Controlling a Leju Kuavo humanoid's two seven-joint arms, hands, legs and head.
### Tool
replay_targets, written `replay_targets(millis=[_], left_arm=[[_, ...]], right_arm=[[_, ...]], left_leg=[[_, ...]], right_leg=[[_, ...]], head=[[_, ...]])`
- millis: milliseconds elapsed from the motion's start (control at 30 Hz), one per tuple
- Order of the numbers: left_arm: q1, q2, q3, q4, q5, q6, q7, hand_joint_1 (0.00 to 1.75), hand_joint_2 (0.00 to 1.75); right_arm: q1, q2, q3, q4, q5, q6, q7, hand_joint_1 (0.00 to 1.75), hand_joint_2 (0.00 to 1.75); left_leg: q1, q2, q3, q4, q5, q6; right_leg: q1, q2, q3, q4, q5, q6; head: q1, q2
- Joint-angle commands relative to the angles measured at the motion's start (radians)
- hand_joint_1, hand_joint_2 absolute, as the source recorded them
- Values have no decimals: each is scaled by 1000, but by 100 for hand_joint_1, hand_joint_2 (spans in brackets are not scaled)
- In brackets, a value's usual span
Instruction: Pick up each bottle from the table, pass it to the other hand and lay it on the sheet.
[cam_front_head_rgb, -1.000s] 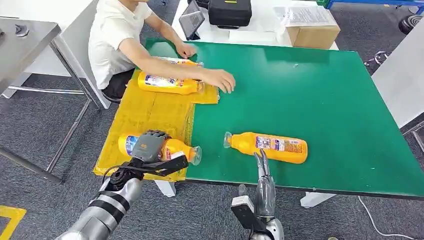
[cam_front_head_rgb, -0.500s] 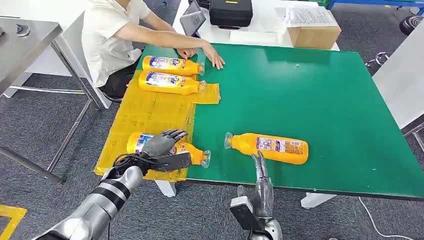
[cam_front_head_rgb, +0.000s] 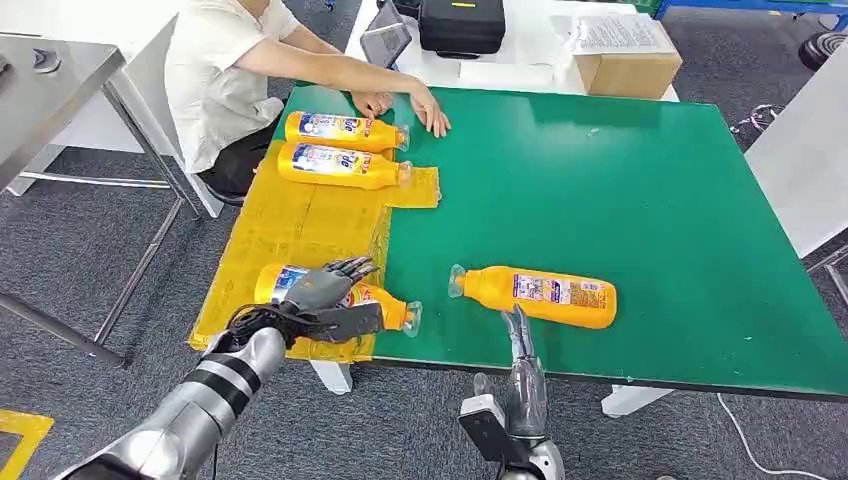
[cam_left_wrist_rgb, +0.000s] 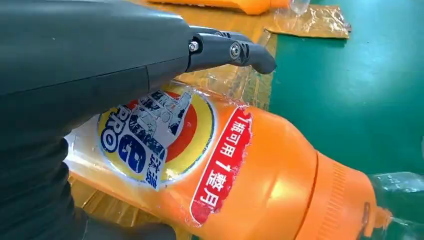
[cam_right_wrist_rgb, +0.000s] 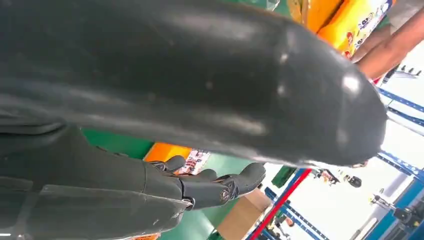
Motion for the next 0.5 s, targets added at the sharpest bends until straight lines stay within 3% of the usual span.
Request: replay_targets(millis=[33, 133, 333, 500], left_arm=[[-10, 37, -75, 99, 65, -57, -32, 0, 175], [27, 27, -48, 37, 129, -28, -91, 0, 175], [193, 16, 5, -281, 465, -152, -237, 0, 175], [200, 24, -33, -325, 472, -149, -266, 0, 175]], right_arm=[[-51, -21, 17, 60, -8, -2, -1, 0, 0], [-50, -24, 20, 63, -12, -2, -1, 0, 0], [-50, -35, 50, 58, -20, -2, -1, 0, 0], [-53, -39, 54, 62, -13, -2, -1, 0, 0]], left_leg=[[1, 3, 5, -2, -1, -2], [0, 2, 4, -2, -1, -1], [0, 2, 3, -1, -1, -1], [1, 3, 2, 0, -2, -2]], right_leg=[[1, 4, 4, -2, 0, -2], [0, 3, 3, -1, 0, -1], [0, 3, 2, -1, 0, -1], [1, 3, 0, 0, -2, -2]], head=[[0, 0], [0, 0], [0, 0], [0, 0]])
